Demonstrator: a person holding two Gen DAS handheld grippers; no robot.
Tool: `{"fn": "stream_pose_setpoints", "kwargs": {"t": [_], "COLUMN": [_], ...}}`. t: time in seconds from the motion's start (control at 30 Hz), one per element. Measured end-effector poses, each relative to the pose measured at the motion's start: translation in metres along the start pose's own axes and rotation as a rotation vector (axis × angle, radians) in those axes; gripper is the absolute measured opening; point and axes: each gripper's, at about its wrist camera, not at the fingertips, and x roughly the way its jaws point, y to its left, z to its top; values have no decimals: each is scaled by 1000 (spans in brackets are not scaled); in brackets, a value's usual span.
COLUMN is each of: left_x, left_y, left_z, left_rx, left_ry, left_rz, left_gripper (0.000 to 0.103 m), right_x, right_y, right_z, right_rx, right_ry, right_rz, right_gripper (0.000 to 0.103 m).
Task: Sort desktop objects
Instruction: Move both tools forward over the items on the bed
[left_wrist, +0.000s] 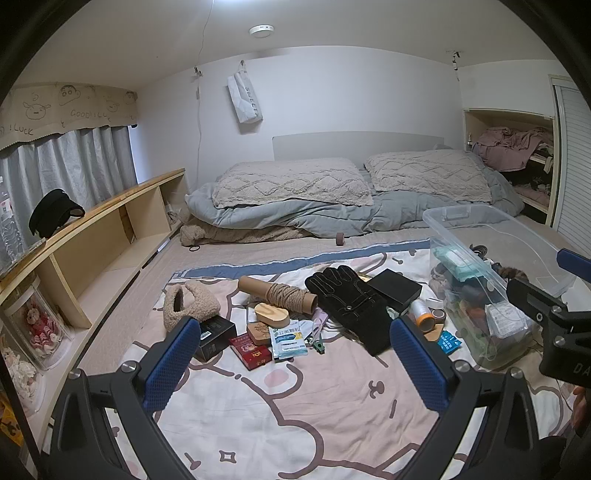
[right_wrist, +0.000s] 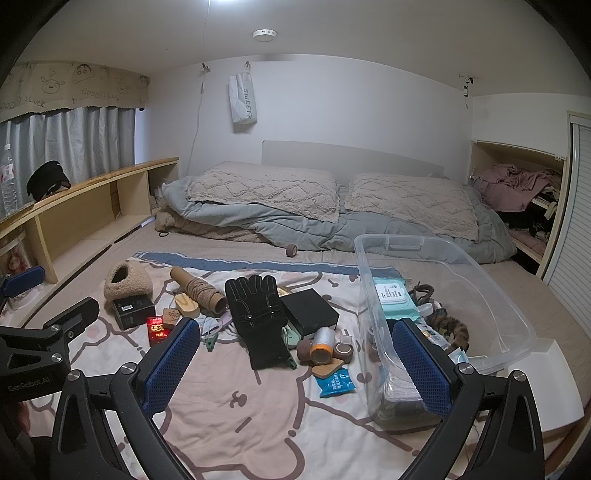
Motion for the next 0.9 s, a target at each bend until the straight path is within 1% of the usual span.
{"fn": "stream_pose_setpoints", "kwargs": {"t": [0.9], "left_x": [0], "left_y": [-1], "left_z": [1], "left_rx": [2], "left_ry": [0], "left_rz": [3], "left_gripper": [103], "right_x": [-3], "right_y": [6], "right_z": [-2], "right_rx": [-8], "right_ry": [-13], "right_rz": [1], "right_gripper": [103]}}
